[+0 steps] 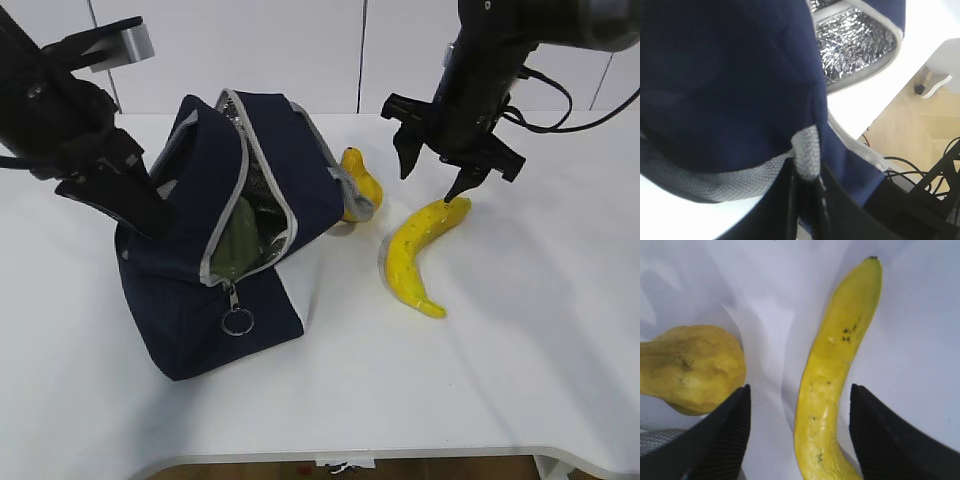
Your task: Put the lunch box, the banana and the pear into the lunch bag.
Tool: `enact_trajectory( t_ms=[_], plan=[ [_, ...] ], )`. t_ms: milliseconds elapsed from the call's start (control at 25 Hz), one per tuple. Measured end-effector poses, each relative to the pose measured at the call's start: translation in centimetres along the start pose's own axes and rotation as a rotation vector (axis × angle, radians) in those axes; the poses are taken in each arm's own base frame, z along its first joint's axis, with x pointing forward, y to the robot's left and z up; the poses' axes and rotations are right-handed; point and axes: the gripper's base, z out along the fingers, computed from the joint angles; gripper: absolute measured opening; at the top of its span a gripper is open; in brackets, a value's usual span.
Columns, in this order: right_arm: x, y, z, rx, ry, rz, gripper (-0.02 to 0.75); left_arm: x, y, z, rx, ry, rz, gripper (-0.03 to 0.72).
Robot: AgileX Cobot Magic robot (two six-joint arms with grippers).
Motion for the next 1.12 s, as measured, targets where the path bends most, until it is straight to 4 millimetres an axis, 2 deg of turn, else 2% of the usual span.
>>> enact_trajectory(
  t_ms=[120,360,920,1120],
  plan=[
    [0.2,0.0,0.9,0.011,0.026,0.012,0.519,0.0,0.0,0.0,0.001,-0.001,-0.001,0.012],
    [0.9,-0.5,3.3,0.078,0.098,0.045,0.539,0.0,0.0,0.0,0.003,0.001,-0.001,0.012],
    [1.3,-0.8,5.5,0.111,0.136,0.056,0.539,0.1,0.0,0.0,0.005,0.006,-0.001,0.012],
    [1.6,-0.7,6.0,0.106,0.162,0.073,0.471,0.1,-0.1,0.0,0.007,0.009,-0.001,0.012]
  ],
)
